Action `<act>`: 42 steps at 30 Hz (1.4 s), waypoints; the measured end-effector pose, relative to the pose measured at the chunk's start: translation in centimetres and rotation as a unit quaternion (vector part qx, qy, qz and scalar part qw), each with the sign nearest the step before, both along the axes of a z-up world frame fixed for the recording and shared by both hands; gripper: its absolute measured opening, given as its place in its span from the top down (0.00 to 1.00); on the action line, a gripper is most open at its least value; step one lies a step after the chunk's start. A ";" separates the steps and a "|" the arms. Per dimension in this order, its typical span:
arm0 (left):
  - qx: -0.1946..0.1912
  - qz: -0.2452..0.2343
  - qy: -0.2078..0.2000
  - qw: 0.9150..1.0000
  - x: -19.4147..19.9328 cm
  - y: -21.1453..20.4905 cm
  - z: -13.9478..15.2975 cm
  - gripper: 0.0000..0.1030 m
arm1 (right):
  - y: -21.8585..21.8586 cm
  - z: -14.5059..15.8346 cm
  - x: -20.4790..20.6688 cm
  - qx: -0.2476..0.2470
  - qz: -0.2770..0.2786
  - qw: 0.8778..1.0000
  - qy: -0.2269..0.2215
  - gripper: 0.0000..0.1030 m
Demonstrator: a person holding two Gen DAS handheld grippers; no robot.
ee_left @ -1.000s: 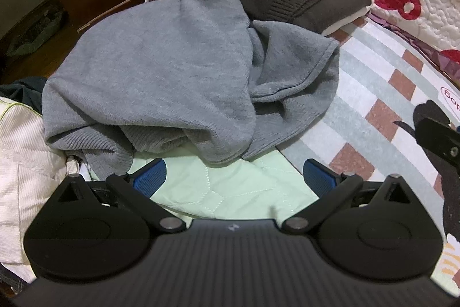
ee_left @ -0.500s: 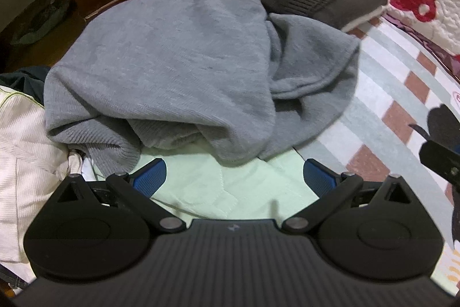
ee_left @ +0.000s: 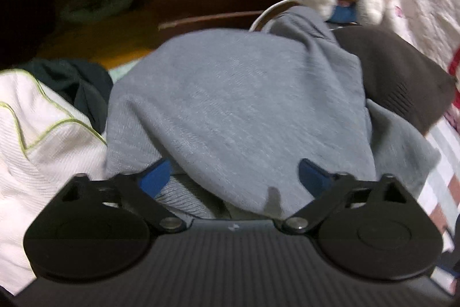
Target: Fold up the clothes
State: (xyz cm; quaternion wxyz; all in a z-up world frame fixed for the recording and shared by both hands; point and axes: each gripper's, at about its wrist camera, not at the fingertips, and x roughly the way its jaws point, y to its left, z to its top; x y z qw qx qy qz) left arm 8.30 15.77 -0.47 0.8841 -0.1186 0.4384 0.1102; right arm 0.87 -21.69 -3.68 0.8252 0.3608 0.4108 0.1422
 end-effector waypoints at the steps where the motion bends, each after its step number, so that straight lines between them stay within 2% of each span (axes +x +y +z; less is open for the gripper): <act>1: -0.009 0.010 0.005 1.000 0.7 0.3 0.0 0.30 | 0.2 0.0 0.8 -0.004 0.007 1.000 0.009 0.47; 3: -0.017 0.028 0.012 0.999 2.2 0.4 0.0 0.33 | 0.1 0.0 2.6 -0.001 0.015 1.000 0.027 0.47; 5: -0.003 0.050 0.009 0.999 3.2 0.0 0.1 0.34 | -0.2 -0.1 4.7 0.014 0.014 0.999 0.049 0.46; 9: 0.012 0.096 -0.008 0.995 2.9 -0.4 -1.1 0.35 | 0.2 -0.6 7.8 0.046 -0.008 0.996 0.075 0.45; 11: 0.026 0.107 -0.027 0.994 2.1 -0.4 -2.2 0.42 | 1.6 -0.8 8.7 0.020 -0.004 0.998 0.053 0.44; 14: 0.074 0.110 -0.037 0.990 1.6 -0.1 -3.3 0.46 | 3.8 -1.6 9.4 -0.028 0.019 0.999 0.023 0.44; 18: 0.073 0.120 -0.058 0.988 1.7 1.9 -3.1 0.46 | 5.3 -3.0 9.3 -0.066 0.044 0.997 0.008 0.44; 22: 0.056 0.118 -0.055 0.990 1.9 3.0 -3.8 0.41 | 6.5 -3.7 10.3 -0.096 0.067 0.993 -0.001 0.42; 24: 0.052 0.118 -0.054 0.990 2.0 3.2 -4.1 0.34 | 7.0 -3.9 11.3 -0.095 0.071 0.993 0.005 0.33; 26: 0.047 0.119 -0.055 0.990 2.0 3.4 -4.3 0.23 | 8.0 -3.9 12.1 -0.108 0.083 0.991 -0.001 0.31; 28: 0.042 0.120 -0.055 0.990 2.1 3.6 -4.5 0.18 | 9.0 -4.0 12.9 -0.125 0.091 0.988 -0.013 0.25; 29: 0.039 0.121 -0.055 0.990 2.1 3.7 -4.6 0.15 | 9.2 -4.3 13.5 -0.128 0.090 0.988 -0.013 0.21; 31: 0.035 0.122 -0.055 0.990 2.2 4.0 -4.8 0.14 | 9.7 -4.9 14.9 -0.128 0.086 0.988 -0.013 0.19; 33: 0.011 0.099 -0.034 0.994 2.8 4.2 -5.7 0.10 | 10.5 -5.5 16.3 -0.119 0.086 0.989 -0.009 0.18; 34: -0.011 0.080 -0.022 0.997 3.2 4.3 -6.2 0.04 | 10.9 -5.7 16.9 -0.115 0.086 0.990 -0.007 0.19; 35: -0.041 0.066 -0.010 0.997 3.5 4.5 -6.7 0.00 | 11.3 -5.7 17.3 -0.107 0.092 0.990 -0.011 0.31; 36: -0.076 0.055 0.002 0.996 3.8 4.7 -7.3 0.00 | 11.6 -5.5 17.5 -0.099 0.100 0.990 -0.017 0.50; 37: -0.111 0.044 0.014 0.993 4.0 4.9 -7.9 0.00 | 11.6 -5.3 17.5 -0.084 0.100 0.991 -0.022 0.58; 38: -0.135 0.038 0.016 0.990 4.0 5.1 -8.3 0.01 | 11.4 -5.0 17.5 -0.067 0.097 0.993 -0.026 0.71; 39: -0.153 0.036 0.012 0.988 3.9 5.3 -8.5 0.02 | 11.2 -4.7 17.4 -0.049 0.094 0.994 -0.030 0.75; 40: -0.170 0.035 0.008 0.985 3.8 5.5 -8.6 0.13 | 10.8 -4.1 16.9 -0.033 0.096 0.994 -0.038 0.76; 41: -0.179 0.039 0.003 0.983 3.6 5.7 -8.6 0.40 | 10.5 -3.5 16.3 -0.018 0.098 0.994 -0.048 0.77; 42: -0.182 0.047 -0.003 0.982 3.3 5.9 -8.5 0.52 | 10.1 -2.9 15.8 -0.002 0.101 0.993 -0.058 0.77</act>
